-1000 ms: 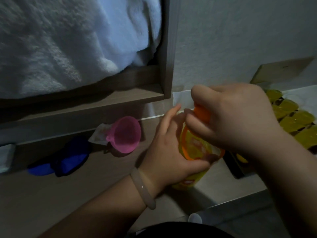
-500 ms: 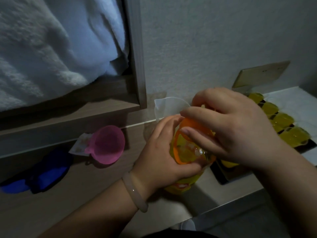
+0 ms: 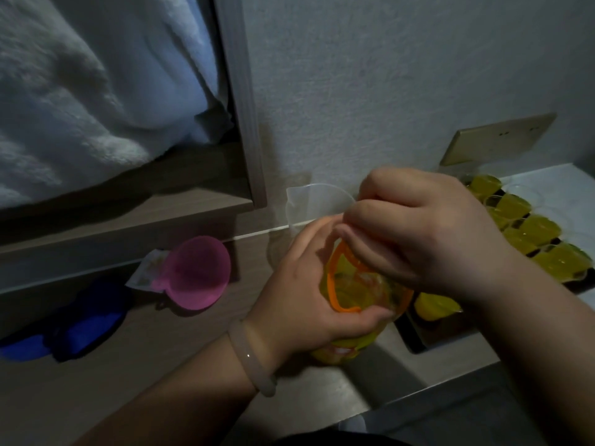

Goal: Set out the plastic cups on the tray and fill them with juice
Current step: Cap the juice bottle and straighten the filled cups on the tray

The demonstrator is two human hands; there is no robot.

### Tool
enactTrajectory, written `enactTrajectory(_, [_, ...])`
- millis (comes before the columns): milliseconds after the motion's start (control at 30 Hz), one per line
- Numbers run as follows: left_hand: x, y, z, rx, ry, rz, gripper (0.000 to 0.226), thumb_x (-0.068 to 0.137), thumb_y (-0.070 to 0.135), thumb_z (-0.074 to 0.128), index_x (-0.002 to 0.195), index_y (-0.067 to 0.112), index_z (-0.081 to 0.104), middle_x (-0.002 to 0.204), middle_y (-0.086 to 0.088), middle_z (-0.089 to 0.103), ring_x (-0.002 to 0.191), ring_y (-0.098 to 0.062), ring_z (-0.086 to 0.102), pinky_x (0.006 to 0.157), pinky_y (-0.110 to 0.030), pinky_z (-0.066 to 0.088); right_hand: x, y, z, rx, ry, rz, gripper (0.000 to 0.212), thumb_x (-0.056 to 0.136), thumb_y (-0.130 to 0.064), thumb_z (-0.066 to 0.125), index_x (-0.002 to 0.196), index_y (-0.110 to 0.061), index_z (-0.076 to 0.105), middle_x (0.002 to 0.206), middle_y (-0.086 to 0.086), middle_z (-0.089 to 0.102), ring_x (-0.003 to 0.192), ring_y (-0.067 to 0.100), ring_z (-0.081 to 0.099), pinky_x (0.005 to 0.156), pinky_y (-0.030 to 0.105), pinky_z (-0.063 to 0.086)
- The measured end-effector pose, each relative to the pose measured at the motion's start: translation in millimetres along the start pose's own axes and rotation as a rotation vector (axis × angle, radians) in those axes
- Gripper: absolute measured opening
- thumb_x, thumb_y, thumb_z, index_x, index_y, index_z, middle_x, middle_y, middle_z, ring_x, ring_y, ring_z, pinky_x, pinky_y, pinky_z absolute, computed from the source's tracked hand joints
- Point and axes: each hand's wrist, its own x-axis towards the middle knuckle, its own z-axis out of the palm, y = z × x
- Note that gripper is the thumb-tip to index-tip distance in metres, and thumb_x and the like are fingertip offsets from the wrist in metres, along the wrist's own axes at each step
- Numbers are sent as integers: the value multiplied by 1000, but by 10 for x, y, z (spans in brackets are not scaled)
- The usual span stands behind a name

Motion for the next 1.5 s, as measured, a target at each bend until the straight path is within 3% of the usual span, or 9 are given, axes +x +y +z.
enactTrajectory(200, [-9, -9, 13, -61, 24, -45, 80, 57, 52, 75, 126, 23, 46, 123, 7, 49, 117, -4, 50, 98, -19, 40, 90, -60, 64, -17, 36, 42, 26, 91, -21, 54, 71, -6, 57, 72, 12, 50, 55, 26, 46, 50, 30, 32])
enactTrajectory(333, [-15, -20, -5, -65, -1, -87, 86, 55, 51, 73, 131, 23, 44, 125, 8, 48, 119, -4, 48, 99, -20, 41, 45, -133, 124, -53, 108, 180, 28, 92, -26, 54, 72, -7, 61, 73, 10, 52, 55, 25, 48, 47, 29, 35])
enactTrajectory(500, [-6, -40, -34, -7, 2, -68, 84, 56, 53, 71, 131, 38, 35, 131, 19, 39, 124, 4, 41, 99, -8, 31, -73, -53, 91, 120, 97, 143, 33, 95, -35, 54, 107, -9, 71, 102, 11, 64, 85, 27, 59, 75, 39, 45])
enactTrajectory(600, [-2, -26, -30, 16, -9, -64, 84, 58, 57, 71, 131, 38, 34, 131, 21, 38, 125, 3, 40, 100, -10, 33, -83, 10, 35, 122, 35, 107, 37, 96, -34, 51, 118, -9, 67, 106, 13, 62, 86, 25, 54, 76, 37, 42])
enactTrajectory(767, [15, -19, -41, -18, -15, -76, 85, 61, 56, 76, 132, 21, 45, 129, 7, 46, 124, -10, 47, 101, -33, 44, -67, 65, 59, 148, -5, 45, 32, 98, -30, 51, 106, -5, 70, 97, 15, 59, 80, 26, 58, 64, 41, 47])
enactTrajectory(1100, [10, -28, -6, -45, -10, -108, 84, 56, 54, 74, 130, 33, 40, 128, 11, 46, 121, -6, 48, 99, -21, 42, 39, -81, 71, 38, 33, 235, 26, 87, -33, 59, 82, -10, 68, 80, 7, 51, 61, 24, 53, 49, 31, 44])
enactTrajectory(1300, [21, -20, -9, -1, -20, -92, 92, 51, 56, 69, 128, 55, 20, 131, 32, 30, 124, 19, 29, 100, -1, 23, 72, -233, 127, -143, 70, 407, 25, 85, -34, 58, 74, -12, 63, 75, 7, 51, 54, 23, 47, 47, 17, 19])
enactTrajectory(1400, [14, -9, -14, -15, -33, -94, 91, 54, 55, 71, 134, 43, 30, 129, 23, 39, 125, 5, 39, 102, -15, 36, 11, -207, 146, -118, 128, 345, 31, 91, -37, 56, 78, -12, 68, 77, 8, 54, 56, 23, 51, 45, 22, 31])
enactTrajectory(1500, [10, -14, -33, -11, -20, -80, 84, 59, 53, 72, 132, 27, 41, 129, 11, 43, 123, -5, 45, 101, -20, 40, -103, -98, 105, 9, 134, 208, 42, 97, -42, 46, 104, -10, 71, 94, 13, 62, 74, 27, 61, 56, 37, 49])
